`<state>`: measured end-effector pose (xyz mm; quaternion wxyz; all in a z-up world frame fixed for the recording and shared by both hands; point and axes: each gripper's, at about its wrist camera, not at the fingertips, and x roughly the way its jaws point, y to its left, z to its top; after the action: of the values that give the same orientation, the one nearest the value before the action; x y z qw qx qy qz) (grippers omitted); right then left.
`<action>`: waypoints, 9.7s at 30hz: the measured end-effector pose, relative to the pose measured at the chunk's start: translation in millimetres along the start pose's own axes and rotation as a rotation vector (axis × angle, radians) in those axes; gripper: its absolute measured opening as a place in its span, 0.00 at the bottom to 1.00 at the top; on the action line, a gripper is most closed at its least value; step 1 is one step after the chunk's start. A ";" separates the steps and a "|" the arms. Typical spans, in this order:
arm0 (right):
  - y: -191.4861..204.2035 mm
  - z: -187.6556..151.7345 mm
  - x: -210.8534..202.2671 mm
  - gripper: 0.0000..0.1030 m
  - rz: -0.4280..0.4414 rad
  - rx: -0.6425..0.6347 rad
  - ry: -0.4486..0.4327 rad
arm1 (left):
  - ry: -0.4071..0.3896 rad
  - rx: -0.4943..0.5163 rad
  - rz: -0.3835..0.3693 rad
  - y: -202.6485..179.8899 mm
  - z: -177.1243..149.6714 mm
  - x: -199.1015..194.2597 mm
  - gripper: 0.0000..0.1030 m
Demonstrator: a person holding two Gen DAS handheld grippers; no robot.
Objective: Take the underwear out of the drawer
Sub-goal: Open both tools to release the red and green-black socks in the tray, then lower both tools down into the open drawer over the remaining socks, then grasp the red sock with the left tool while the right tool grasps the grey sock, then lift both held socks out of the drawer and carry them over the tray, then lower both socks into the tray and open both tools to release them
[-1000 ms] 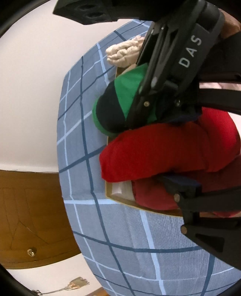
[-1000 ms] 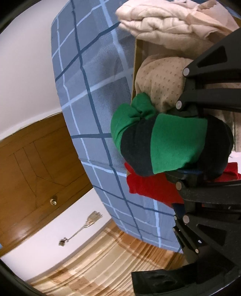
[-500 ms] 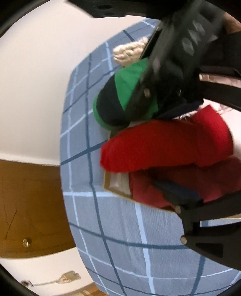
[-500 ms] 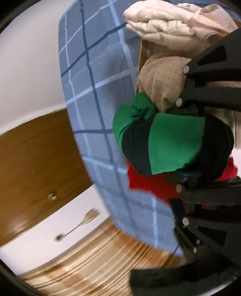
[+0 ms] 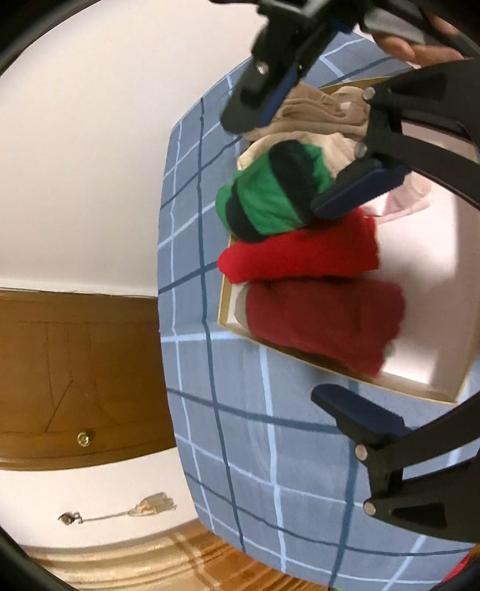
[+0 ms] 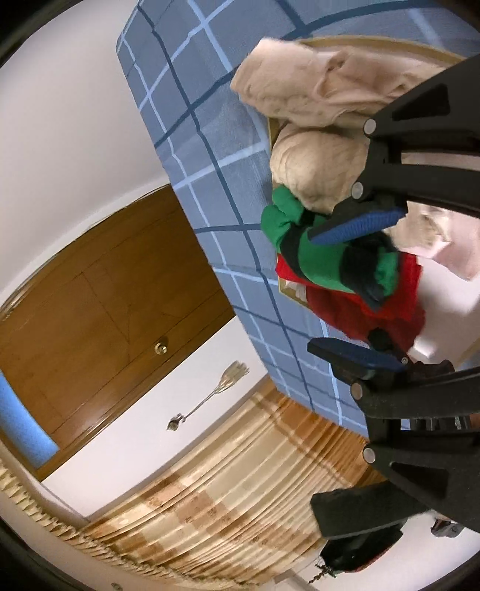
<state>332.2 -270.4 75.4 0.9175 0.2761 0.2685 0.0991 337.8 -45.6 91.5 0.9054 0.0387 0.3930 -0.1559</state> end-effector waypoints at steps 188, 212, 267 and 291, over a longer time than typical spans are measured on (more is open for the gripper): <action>-138.6 -209.2 -149.3 0.27 -0.155 -0.023 0.308 | 0.507 0.265 -0.353 -135.8 -258.1 45.6 0.31; -86.8 -216.7 -157.5 0.27 -0.039 -0.010 0.281 | 0.093 0.096 -0.256 -72.8 -244.6 -80.5 0.31; 17.1 -118.4 -75.4 0.28 0.188 0.042 0.210 | -0.191 0.047 -0.122 20.2 -124.0 -128.0 0.31; -8.4 -91.2 -18.3 0.29 0.122 0.234 0.195 | -0.142 0.022 -0.093 54.9 -81.9 -76.0 0.31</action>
<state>267.2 -242.0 14.6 0.8410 0.3858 0.3487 0.1492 248.9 41.4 87.3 0.9222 0.0190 0.3276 -0.2044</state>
